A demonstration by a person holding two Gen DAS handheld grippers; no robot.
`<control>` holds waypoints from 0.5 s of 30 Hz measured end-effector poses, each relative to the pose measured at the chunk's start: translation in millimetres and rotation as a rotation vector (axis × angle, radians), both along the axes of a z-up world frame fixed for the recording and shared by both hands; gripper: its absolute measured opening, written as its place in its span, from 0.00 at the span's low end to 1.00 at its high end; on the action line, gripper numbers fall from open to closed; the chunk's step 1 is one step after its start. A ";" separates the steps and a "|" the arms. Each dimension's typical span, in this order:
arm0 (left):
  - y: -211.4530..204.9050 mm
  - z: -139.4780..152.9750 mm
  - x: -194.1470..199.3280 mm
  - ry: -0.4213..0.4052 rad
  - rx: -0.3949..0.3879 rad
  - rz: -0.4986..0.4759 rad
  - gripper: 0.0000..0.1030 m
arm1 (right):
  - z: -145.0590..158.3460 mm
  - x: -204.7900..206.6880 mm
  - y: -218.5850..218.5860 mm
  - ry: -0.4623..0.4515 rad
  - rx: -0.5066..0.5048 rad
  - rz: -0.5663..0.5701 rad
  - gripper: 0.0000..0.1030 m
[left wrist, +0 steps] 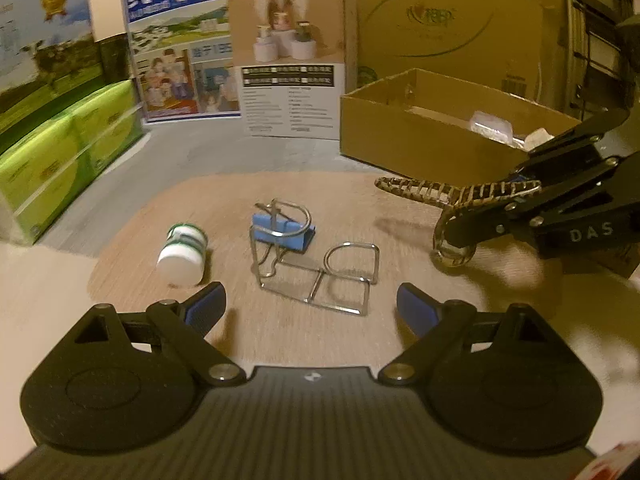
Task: Organize rigid objects
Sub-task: 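Grasp the silver wire stand with the left tool while the right tool holds the coil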
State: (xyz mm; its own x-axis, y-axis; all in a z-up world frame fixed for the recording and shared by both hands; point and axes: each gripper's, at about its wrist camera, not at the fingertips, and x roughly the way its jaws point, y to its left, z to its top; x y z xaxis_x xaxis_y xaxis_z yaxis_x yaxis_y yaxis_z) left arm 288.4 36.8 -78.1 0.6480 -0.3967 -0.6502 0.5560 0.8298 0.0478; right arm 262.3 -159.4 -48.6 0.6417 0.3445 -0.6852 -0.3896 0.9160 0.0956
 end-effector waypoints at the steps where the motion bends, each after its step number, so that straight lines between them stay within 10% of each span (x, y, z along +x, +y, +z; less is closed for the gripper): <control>1: -0.9 -1.3 2.6 -0.006 0.008 -0.008 0.88 | -0.3 0.4 0.4 -0.004 -0.003 -0.004 0.24; 15: -1.5 0.7 7.0 0.013 0.000 -0.034 0.63 | -5.1 -1.3 2.3 -0.004 -0.003 -0.015 0.24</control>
